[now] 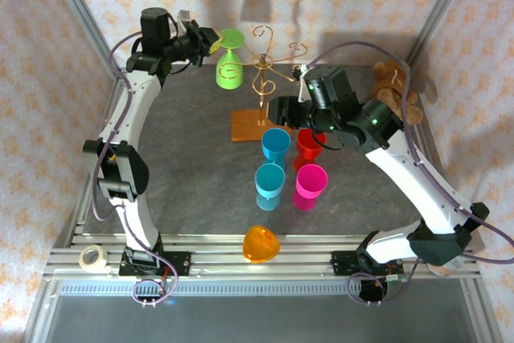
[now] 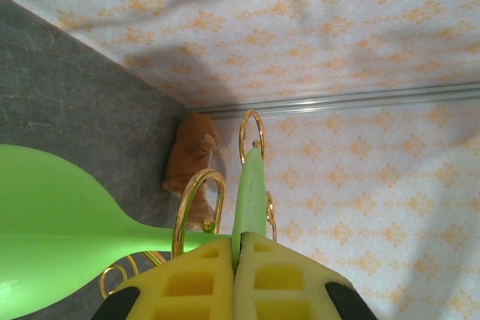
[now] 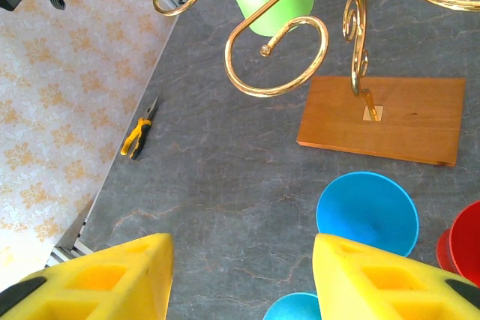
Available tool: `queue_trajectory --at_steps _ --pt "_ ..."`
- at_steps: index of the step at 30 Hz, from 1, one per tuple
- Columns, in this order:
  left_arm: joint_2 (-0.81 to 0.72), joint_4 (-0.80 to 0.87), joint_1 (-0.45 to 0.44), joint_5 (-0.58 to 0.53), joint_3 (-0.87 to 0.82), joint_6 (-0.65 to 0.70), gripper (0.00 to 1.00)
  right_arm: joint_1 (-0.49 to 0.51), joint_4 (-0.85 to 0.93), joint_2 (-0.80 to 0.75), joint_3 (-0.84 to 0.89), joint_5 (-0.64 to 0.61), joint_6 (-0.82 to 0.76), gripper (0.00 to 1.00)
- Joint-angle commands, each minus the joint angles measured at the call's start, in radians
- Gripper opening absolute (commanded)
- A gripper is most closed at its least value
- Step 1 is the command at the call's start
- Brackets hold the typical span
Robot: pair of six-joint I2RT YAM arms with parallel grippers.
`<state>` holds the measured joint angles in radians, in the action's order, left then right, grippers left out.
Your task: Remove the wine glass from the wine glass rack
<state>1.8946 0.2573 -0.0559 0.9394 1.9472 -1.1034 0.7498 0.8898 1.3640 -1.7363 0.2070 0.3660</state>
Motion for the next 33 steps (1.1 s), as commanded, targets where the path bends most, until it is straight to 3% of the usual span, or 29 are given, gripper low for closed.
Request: queue_trajectory --at_steps 1,33 --pt "-0.038 -0.063 0.013 0.018 -0.007 -0.014 0.0 -0.004 -0.009 -0.013 0.004 -0.004 0.006 0.51" --pt "0.074 0.161 -0.009 -0.008 0.2 0.106 0.0 -0.004 -0.006 -0.001 -0.003 -0.006 0.007 0.51"
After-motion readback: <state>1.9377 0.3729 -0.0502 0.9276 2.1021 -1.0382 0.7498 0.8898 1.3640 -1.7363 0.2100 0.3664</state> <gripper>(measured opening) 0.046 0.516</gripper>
